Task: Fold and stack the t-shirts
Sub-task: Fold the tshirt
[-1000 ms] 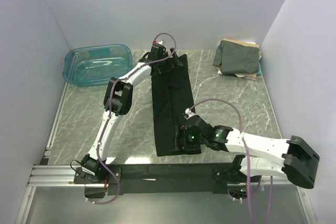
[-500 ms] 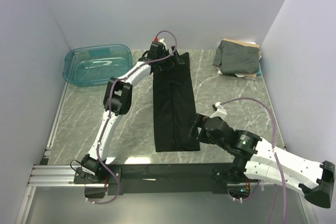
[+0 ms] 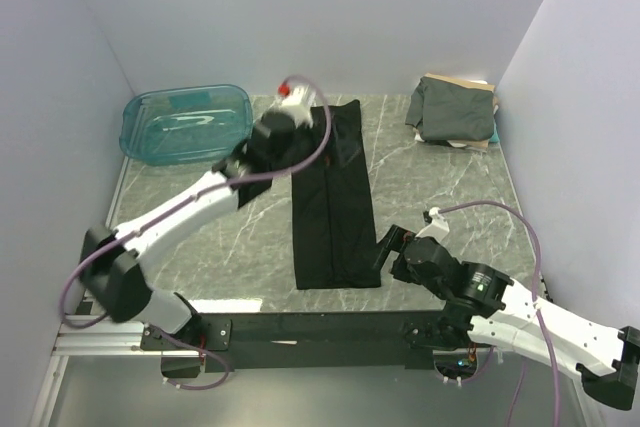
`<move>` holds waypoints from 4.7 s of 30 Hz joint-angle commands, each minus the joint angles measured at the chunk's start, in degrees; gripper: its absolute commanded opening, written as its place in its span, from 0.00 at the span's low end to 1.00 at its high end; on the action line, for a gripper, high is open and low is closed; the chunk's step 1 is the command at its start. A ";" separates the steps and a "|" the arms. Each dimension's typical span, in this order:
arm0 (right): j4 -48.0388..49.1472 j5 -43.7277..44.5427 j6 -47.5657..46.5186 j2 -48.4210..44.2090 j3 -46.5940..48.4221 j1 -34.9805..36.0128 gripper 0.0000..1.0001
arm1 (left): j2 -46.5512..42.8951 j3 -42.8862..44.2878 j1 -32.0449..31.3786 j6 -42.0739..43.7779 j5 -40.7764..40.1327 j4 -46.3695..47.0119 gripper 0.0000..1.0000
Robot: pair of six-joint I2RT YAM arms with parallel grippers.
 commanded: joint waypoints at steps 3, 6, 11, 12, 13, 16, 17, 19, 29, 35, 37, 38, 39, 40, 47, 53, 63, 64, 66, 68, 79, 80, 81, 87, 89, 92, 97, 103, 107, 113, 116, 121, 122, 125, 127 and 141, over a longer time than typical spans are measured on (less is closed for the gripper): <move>0.92 3.64 -1.69 -2.05 -1.25 -0.23 0.98 | -9.31 -22.63 -6.91 -9.90 -11.25 -2.99 0.99; 0.22 4.51 -2.83 -1.35 -1.17 -0.23 0.99 | -14.86 -33.43 -11.92 -15.62 -12.48 -6.32 0.99; 0.38 5.85 0.59 0.85 -1.87 -0.32 0.99 | -21.81 -41.71 -17.39 -24.59 -14.25 -9.94 0.99; 1.26 5.14 0.51 1.29 -2.66 -0.32 0.99 | -22.51 -44.60 -17.83 -25.73 -13.55 -8.63 0.98; 2.23 4.44 0.42 2.07 -3.01 -0.32 0.99 | -23.12 -45.94 -17.92 -27.05 -12.41 -7.40 0.96; 3.99 2.85 0.85 4.18 -3.63 -0.32 0.98 | -22.17 -48.41 -18.01 -28.55 -11.00 -5.02 0.87; 3.73 2.85 1.12 4.63 -3.46 -0.23 0.98 | -21.64 -48.58 -18.18 -28.55 -11.08 -4.67 0.82; 3.73 2.76 1.03 5.68 -3.37 -0.41 0.97 | -19.54 -48.32 -18.09 -28.03 -11.95 -4.40 0.78; 5.13 2.94 2.17 6.12 -5.38 -1.46 0.89 | -10.04 -43.23 -18.27 -24.86 -12.40 -9.14 0.32; 9.70 -2.58 -0.02 7.70 -7.41 -4.01 0.86 | -8.54 -42.26 -18.36 -24.42 -12.40 -11.60 0.04; 10.50 -3.74 -1.07 9.46 -7.67 -5.76 0.80 | -8.45 -42.17 -18.36 -24.51 -12.75 -12.13 0.01; 11.46 -4.44 -1.51 10.25 -7.76 -6.29 0.77 | -8.45 -42.26 -18.45 -24.42 -12.66 -11.87 0.01; 11.99 -6.53 -2.74 11.73 -7.76 -6.99 0.74 | -8.37 -42.34 -18.36 -24.42 -12.49 -11.17 0.01; 12.69 -7.77 -3.36 12.62 -7.93 -7.87 0.72 | -8.28 -42.43 -18.36 -24.42 -12.05 -10.82 0.01; 13.22 -15.51 -7.14 20.27 -7.15 -10.96 0.61 | -7.93 -41.91 -18.45 -24.60 -12.66 -10.73 0.01; 14.54 -20.35 -8.02 22.82 -7.76 -11.04 0.48 | -8.63 -42.17 -18.53 -24.86 -13.10 -10.64 0.01; 12.08 -12.80 -10.12 20.45 -3.72 -11.13 0.14 | -10.12 -41.38 -18.53 -24.07 -14.33 -10.11 0.01; 11.99 -12.53 -10.57 20.45 -3.02 -11.22 0.13 | -10.12 -40.94 -18.53 -23.98 -14.33 -10.46 0.01; 11.64 -11.92 -11.97 20.36 -1.18 -11.48 0.12 | -10.21 -39.80 -18.53 -23.20 -14.59 -10.72 0.01; 11.73 -11.30 -13.20 20.97 0.41 -12.18 0.11 | -10.12 -37.96 -18.53 -22.41 -15.91 -11.78 0.01; 15.24 -11.30 -18.39 24.93 9.19 -17.45 0.08 | -6.70 -27.94 -17.39 -17.84 -25.05 -16.70 0.01; 15.59 -11.30 -19.35 25.37 9.81 -18.16 0.08 | -6.26 -26.28 -16.52 -16.44 -25.23 -16.88 0.01; 15.95 -11.39 -19.79 25.72 10.43 -18.77 0.08 | -5.39 -25.30 -16.08 -16.16 -26.10 -17.31 0.01; 18.06 -14.46 -23.13 30.64 15.61 -23.34 0.06 | -2.13 -20.29 -10.19 -12.38 -23.48 -15.13 0.01; 18.15 -14.73 -24.36 33.09 18.16 -24.57 0.06 | -1.25 -18.63 -8.00 -11.42 -23.21 -14.86 0.01; 18.23 -15.34 -25.68 36.43 21.50 -26.24 0.05 | -0.63 -17.04 -5.45 -9.84 -22.51 -13.46 0.01; 19.29 -17.53 -27.18 42.75 26.68 -28.36 0.05 | 0.95 -13.88 -1.14 -7.38 -21.10 -12.40 0.01; 19.46 -20.53 -28.32 50.14 32.30 -30.99 0.03 | 4.90 -10.10 2.73 -4.82 -18.56 -11.96 0.01; 19.73 -21.23 -28.59 53.83 35.56 -32.40 0.03 | 8.24 -7.63 4.84 -3.42 -17.06 -11.43 0.01; 19.46 -22.19 -28.76 59.82 40.49 -34.07 0.03 | 13.33 -3.42 8.27 0.17 -12.84 -9.76 0.01; 19.55 -22.99 -28.85 62.37 42.51 -34.86 0.02 | 16.23 -0.52 9.41 1.59 -12.22 -10.28 0.01; 20.08 -24.57 -29.11 66.58 45.84 -36.00 0.02 | 19.93 3.26 10.91 2.03 -10.47 -11.34 0.01; 20.08 -24.66 -29.11 67.29 46.29 -36.09 0.02 | 20.72 3.62 11.00 2.21 -10.38 -11.34 0.01; 19.90 -24.49 -29.20 69.93 48.40 -36.62 0.02 | 22.30 4.58 11.96 2.64 -10.12 -11.25 0.01; 19.38 -24.31 -29.38 71.77 49.89 -37.32 0.02 | 23.27 6.07 12.31 3.00 -10.03 -11.69 0.00; 15.94 -23.16 -34.39 73.81 56.77 -38.20 0.76 | 24.96 14.44 13.63 7.04 -7.57 -16.27 0.99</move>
